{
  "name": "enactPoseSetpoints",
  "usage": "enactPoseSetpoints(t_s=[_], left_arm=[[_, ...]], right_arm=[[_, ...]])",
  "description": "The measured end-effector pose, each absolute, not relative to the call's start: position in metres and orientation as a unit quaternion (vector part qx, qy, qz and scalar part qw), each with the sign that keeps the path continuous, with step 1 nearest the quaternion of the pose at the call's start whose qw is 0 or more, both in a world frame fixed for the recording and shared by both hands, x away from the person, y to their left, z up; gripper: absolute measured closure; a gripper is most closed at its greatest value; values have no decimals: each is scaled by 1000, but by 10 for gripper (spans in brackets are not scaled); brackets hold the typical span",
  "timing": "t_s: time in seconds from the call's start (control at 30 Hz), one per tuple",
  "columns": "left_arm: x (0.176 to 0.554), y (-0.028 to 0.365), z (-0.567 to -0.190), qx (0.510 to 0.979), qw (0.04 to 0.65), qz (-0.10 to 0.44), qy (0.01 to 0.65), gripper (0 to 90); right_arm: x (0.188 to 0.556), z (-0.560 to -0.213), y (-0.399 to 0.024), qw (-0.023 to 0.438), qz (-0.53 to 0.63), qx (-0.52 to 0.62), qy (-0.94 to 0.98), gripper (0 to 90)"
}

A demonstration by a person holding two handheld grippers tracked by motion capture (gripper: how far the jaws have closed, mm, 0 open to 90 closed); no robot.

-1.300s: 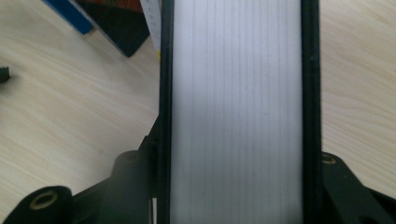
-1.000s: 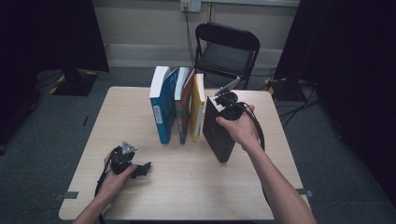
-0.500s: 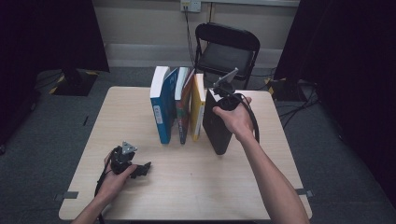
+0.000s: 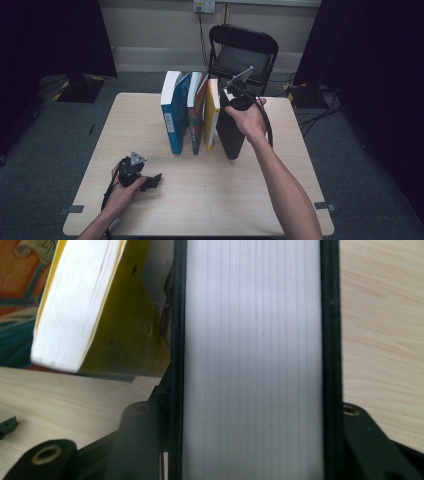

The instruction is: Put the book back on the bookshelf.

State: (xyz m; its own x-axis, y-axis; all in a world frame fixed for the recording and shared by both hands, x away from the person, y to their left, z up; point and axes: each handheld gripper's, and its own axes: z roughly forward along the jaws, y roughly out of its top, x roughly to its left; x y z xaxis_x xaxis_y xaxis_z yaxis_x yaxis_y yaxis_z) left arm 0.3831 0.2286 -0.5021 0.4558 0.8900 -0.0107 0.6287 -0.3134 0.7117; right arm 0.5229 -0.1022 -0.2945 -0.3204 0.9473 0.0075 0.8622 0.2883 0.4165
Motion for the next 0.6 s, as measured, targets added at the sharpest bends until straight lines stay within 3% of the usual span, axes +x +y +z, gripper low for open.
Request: enactPoseSetpoints(t_s=[0.6], left_arm=[[383, 229, -502, 786, 331, 197, 483, 0]], right_arm=[[553, -295, -92, 132, 182, 601, 767, 534]])
